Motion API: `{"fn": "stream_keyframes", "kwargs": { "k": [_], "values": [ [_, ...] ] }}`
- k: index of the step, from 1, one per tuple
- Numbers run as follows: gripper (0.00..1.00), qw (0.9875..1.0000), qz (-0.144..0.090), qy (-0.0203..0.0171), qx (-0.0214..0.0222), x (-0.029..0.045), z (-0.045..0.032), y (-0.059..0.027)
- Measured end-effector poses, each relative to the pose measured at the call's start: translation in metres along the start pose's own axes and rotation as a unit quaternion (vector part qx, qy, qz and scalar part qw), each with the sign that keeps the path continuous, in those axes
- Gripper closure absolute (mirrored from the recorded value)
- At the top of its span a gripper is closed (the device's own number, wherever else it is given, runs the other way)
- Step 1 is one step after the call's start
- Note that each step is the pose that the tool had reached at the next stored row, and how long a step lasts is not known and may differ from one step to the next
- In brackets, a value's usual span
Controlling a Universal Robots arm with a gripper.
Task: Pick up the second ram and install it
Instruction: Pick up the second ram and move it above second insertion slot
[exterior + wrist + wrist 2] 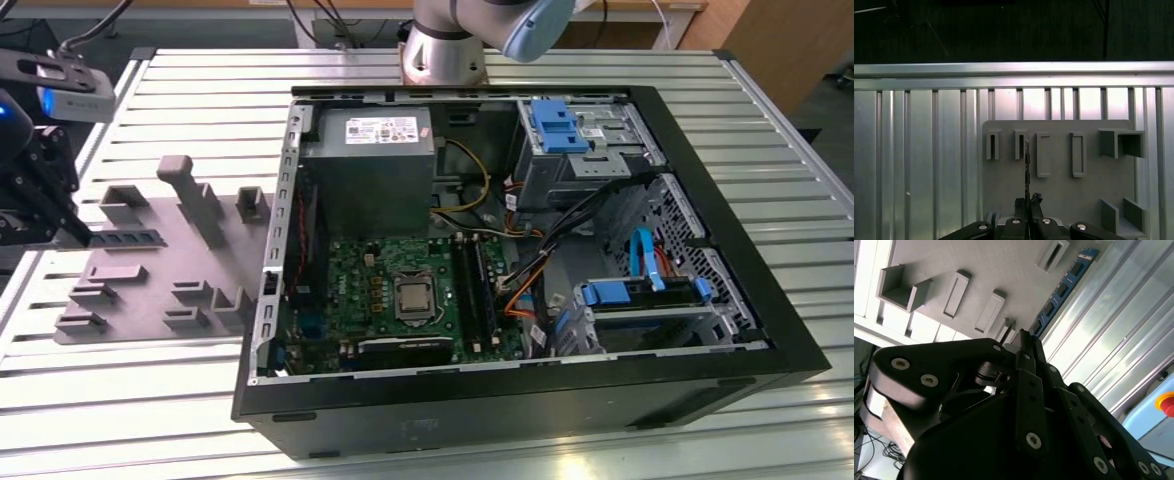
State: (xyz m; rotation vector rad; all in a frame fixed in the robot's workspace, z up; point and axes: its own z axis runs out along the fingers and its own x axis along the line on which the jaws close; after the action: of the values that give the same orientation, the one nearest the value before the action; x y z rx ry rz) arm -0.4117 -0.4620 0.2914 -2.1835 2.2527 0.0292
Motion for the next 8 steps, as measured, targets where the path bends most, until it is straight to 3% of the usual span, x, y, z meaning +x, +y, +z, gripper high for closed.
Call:
{"fn": "stream_keyframes", "kwargs": {
  "k": [8],
  "values": [
    [0.86,1.0,0.0,-0.0001,0.0001,-0.0002,-0.0078,0.0001]
  ]
}}
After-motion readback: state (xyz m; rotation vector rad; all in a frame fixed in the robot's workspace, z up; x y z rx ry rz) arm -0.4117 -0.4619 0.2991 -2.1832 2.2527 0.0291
